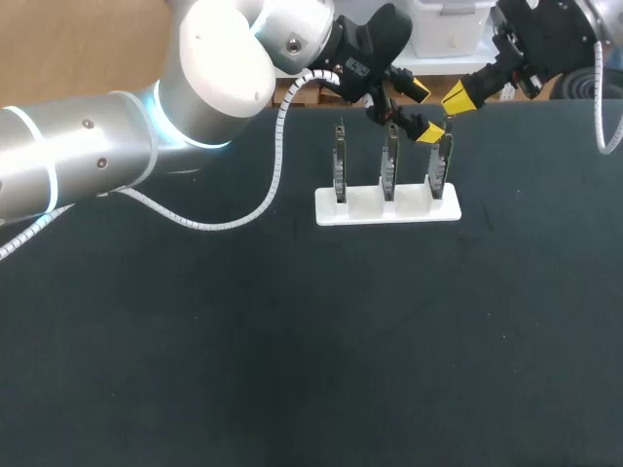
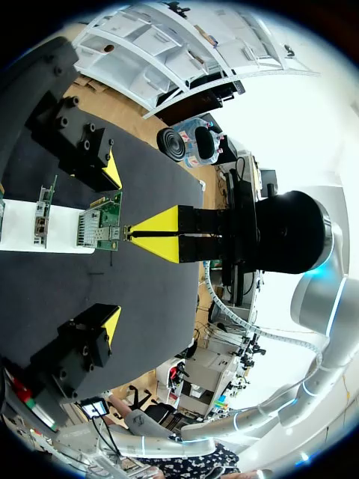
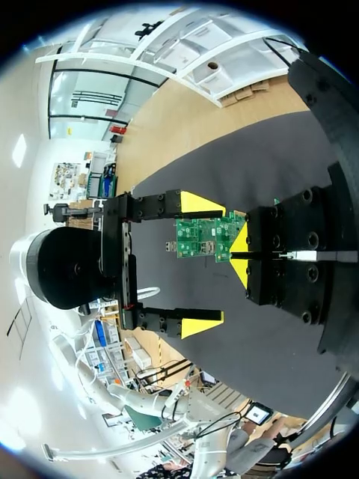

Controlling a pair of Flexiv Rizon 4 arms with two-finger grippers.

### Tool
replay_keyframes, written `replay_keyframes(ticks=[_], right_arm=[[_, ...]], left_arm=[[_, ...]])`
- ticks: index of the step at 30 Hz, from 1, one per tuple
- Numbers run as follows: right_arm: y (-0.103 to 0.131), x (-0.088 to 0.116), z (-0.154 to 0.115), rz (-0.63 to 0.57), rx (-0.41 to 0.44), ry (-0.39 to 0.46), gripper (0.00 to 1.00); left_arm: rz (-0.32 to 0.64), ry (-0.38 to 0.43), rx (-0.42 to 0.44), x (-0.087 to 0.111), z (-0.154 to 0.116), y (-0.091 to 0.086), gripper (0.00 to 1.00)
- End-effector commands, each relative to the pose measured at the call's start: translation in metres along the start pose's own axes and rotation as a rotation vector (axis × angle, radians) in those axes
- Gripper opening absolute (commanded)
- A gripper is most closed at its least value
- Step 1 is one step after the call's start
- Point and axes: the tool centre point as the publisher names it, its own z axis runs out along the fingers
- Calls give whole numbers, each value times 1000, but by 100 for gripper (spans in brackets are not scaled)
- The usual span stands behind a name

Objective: Pick up the optical module with the left hand, and insert it into the network port with the right hand.

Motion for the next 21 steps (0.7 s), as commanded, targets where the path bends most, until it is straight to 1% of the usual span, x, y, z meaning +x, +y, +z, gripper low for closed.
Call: replay_keyframes(ticks=[1, 21], right_arm=[[-2, 0, 1, 2, -7, 12, 0], [-2, 4, 6, 21, -12, 15, 0]], left_arm=[[-2, 6, 4, -1, 1, 2, 100], [-2, 6, 4, -1, 1, 2, 100]])
